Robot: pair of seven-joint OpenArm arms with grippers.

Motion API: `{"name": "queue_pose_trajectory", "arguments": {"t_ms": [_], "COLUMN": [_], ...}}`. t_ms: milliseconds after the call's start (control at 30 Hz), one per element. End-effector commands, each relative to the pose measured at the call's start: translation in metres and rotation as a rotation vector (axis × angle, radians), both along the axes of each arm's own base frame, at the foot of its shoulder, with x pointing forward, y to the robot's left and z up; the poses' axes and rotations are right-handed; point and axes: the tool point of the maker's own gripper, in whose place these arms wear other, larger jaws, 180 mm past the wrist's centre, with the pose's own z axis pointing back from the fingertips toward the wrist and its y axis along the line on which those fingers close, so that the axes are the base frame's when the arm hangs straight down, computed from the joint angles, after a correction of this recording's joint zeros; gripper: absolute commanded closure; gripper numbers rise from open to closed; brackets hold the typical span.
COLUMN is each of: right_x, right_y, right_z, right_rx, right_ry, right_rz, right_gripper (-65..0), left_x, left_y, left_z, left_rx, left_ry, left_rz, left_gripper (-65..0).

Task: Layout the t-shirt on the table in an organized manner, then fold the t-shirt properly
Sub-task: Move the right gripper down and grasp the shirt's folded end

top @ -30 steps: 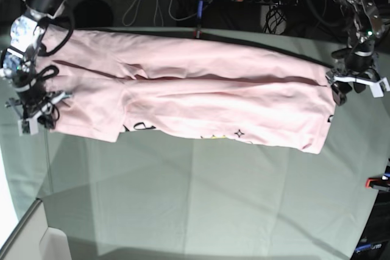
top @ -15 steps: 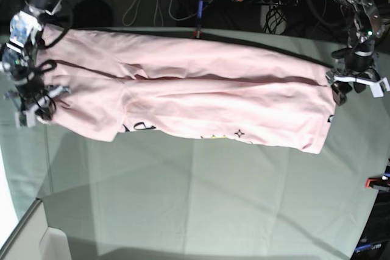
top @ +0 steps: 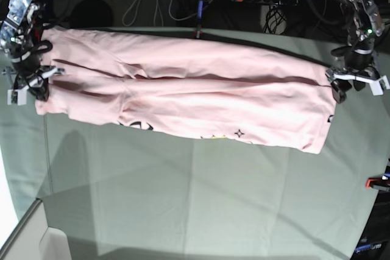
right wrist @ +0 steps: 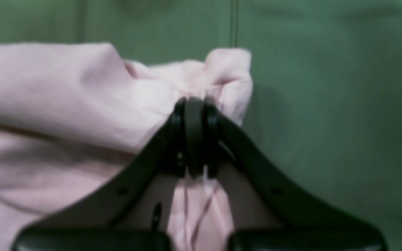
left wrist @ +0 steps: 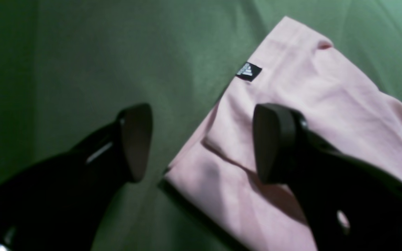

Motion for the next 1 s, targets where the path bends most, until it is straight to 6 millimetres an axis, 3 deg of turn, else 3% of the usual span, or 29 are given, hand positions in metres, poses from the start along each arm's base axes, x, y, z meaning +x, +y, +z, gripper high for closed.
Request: {"name": "queue_pose_trajectory", "arguments": {"t_ms": [0, 200, 433, 567, 967], "right_x": [0.007, 0.014, 0.03, 0.033, 0.07], "right_y": [-0.008, -0.007, -0.007, 0.001, 0.089], "right_z": [0.014, 0.02, 0.055, 0.076, 0.065], "right_rx": [-0.018, -0.017, -0.049, -0.069, -0.06], "right_ry": [-0.05, -0.07, -0.177, -0.236, -0.183], "right_rz": [-0.005, -0.003, -0.032, -0.04, 0.28], "right_gripper": [0.0, -11.5, -27.7, -31.0, -34.3], "left_x": [0.008, 0.008, 0.006, 0.006, 0.007], "left_y": [0.006, 0.007, 0.007, 0.007, 0.007], "left_z": [0.015, 0.015, 0.014, 0.014, 0.015], "left_rx": [0.024, 0.025, 0.025, 0.025, 0.025], "left_ry": [-0.047, -0.048, -0.044, -0.044, -0.047], "left_rz": [-0.004, -0.001, 0.001, 0.001, 0.001], "left_gripper": [-43.7, -43.7, -43.7, -43.7, -43.7]}}
